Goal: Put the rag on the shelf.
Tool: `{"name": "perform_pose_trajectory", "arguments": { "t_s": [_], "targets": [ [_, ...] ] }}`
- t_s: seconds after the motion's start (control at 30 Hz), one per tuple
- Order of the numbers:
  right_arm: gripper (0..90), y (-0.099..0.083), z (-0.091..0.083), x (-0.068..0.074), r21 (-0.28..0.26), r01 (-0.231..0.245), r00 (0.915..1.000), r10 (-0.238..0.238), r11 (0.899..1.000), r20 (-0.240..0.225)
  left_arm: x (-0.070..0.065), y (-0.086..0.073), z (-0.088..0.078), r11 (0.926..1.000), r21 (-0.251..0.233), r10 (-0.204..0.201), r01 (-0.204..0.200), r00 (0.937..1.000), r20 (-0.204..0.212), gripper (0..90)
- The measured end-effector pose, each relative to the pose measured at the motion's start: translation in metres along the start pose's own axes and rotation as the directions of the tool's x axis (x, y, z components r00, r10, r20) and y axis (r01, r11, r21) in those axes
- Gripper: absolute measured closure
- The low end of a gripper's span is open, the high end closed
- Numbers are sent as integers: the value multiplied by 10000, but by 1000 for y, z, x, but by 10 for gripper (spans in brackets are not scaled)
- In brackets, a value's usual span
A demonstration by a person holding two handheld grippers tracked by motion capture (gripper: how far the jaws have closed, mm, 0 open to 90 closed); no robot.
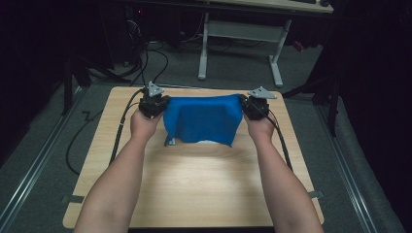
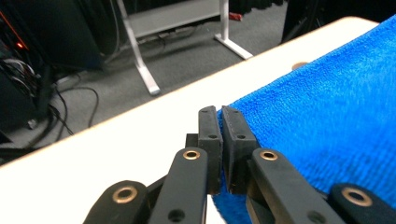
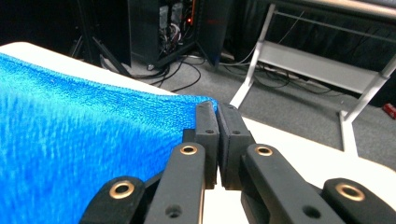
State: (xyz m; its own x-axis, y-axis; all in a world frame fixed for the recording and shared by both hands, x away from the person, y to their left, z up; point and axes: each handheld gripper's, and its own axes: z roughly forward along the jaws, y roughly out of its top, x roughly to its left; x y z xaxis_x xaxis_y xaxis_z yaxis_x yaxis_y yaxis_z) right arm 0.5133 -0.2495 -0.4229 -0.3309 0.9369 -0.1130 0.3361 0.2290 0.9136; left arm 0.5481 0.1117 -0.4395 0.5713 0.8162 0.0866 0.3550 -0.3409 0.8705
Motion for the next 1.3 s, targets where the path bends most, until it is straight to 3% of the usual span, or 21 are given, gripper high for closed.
{"name": "perform_pose_trajectory", "arguments": {
  "t_s": [0.2,0.4,0.83,1.17,1.3],
  "targets": [
    [885,-17,4,4,257,-216,9996,220,9994,-176,-5,-19,4,9994,214,-286,280,9991,313,872],
    [885,-31,7,4,453,-404,9989,414,9982,-226,-11,-28,9,9986,428,-332,307,9977,588,870],
    [884,-56,9,5,930,-690,9970,719,9933,-277,-16,-42,18,9945,945,-516,445,9959,742,861],
    [882,-64,10,10,1123,-681,9964,732,9913,-418,-19,-46,18,9947,960,-450,380,9964,717,855],
    [879,-69,11,11,1112,-743,9961,791,9910,-395,-16,-50,16,9937,953,-656,589,9954,695,848]
  ]
}}
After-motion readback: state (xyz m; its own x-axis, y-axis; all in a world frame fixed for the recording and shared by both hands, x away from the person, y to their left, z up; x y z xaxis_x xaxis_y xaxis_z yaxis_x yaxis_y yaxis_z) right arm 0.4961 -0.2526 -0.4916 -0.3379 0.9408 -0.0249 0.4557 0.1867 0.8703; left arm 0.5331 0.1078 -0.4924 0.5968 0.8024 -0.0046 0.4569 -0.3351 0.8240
